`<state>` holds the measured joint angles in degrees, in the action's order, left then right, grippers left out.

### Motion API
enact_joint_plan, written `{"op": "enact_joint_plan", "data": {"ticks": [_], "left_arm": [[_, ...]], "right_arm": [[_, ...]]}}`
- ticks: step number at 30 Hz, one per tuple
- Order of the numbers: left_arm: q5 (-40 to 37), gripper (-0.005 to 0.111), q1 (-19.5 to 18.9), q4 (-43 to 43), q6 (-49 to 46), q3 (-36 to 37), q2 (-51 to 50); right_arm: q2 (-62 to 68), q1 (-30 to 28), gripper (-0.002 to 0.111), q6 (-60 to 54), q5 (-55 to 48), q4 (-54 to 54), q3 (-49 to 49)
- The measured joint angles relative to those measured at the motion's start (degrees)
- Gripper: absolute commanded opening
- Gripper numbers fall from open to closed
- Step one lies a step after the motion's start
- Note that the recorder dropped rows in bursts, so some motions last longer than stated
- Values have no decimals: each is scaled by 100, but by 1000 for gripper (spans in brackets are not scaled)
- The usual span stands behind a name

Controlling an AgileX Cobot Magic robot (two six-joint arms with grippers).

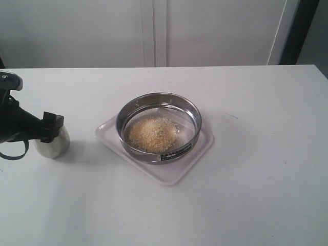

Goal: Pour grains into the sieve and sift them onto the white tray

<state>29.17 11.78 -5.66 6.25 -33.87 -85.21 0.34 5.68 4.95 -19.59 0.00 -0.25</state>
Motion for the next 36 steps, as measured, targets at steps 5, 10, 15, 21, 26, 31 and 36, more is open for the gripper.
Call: {"op": "enact_joint_plan", "data": {"ticks": [5,10,15,21,26,31,36], "left_arm": [[-923,27,0,0,-303,0,672],[-1682,0,0,0,-350,0,1440],[-2872,0,0,10,-202,-11,1895],[-3853,0,0,97,-97,-11,2283],[-4043,0,0,174,-86,-11,2606],[-4055,0,0,174,-86,-11,2749],[-4055,0,0,174,-86,-11,2747]], "right_arm": [[0,0,0,0,0,0,0],[0,0,0,0,0,0,0],[0,0,0,0,0,0,0],[0,0,0,0,0,0,0],[0,0,0,0,0,0,0],[0,0,0,0,0,0,0],[0,0,0,0,0,0,0]]}}
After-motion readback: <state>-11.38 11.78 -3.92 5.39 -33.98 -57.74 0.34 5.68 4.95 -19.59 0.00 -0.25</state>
